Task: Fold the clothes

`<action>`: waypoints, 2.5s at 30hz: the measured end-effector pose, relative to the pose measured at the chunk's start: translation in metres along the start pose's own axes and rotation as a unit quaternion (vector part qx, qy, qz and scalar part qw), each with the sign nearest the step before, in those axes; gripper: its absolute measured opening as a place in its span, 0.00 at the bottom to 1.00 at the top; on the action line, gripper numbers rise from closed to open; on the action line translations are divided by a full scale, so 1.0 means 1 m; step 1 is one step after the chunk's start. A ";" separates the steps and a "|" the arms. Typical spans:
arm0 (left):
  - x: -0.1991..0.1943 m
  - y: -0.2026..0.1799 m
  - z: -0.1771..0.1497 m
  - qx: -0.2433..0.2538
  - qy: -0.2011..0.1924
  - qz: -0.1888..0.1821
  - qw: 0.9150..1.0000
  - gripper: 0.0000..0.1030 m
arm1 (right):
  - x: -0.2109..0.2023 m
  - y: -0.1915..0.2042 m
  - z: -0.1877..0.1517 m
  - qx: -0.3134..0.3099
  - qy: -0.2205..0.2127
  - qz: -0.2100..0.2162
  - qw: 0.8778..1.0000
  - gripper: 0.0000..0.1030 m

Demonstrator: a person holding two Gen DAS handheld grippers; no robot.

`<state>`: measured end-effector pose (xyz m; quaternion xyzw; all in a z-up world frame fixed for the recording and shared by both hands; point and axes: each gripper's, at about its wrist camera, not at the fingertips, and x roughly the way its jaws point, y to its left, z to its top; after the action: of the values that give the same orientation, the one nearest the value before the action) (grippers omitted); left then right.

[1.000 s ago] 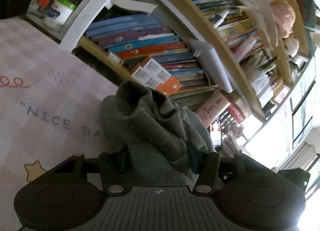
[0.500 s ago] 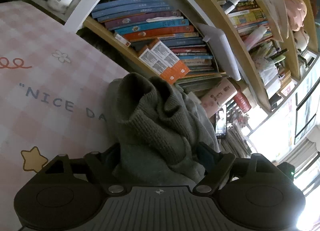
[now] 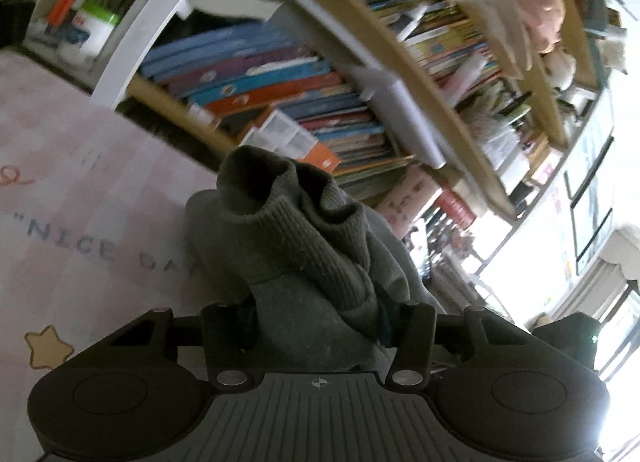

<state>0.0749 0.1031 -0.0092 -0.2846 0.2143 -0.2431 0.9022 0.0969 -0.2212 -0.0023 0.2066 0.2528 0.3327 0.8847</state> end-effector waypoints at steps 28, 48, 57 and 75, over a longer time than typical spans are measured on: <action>0.117 0.014 0.070 0.044 0.004 -0.029 0.999 0.48 | 0.055 -0.066 0.072 0.045 -0.057 -0.023 0.997 0.30; 0.183 0.056 0.090 0.000 0.050 -0.008 0.999 0.61 | 0.116 -0.132 0.096 0.136 -0.035 -0.053 0.989 0.48; 0.153 0.035 0.079 0.076 -0.002 0.031 0.997 0.86 | 0.092 -0.106 0.083 0.057 -0.057 -0.073 0.994 0.73; 0.077 -0.016 0.028 0.126 -0.042 0.069 0.989 0.88 | 0.024 -0.041 0.032 -0.003 -0.064 -0.111 0.992 0.76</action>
<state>0.1456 0.0596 0.0029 -0.1636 0.1632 -0.1932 0.9535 0.1512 -0.2395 -0.0070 0.1959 0.2159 0.2193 0.9311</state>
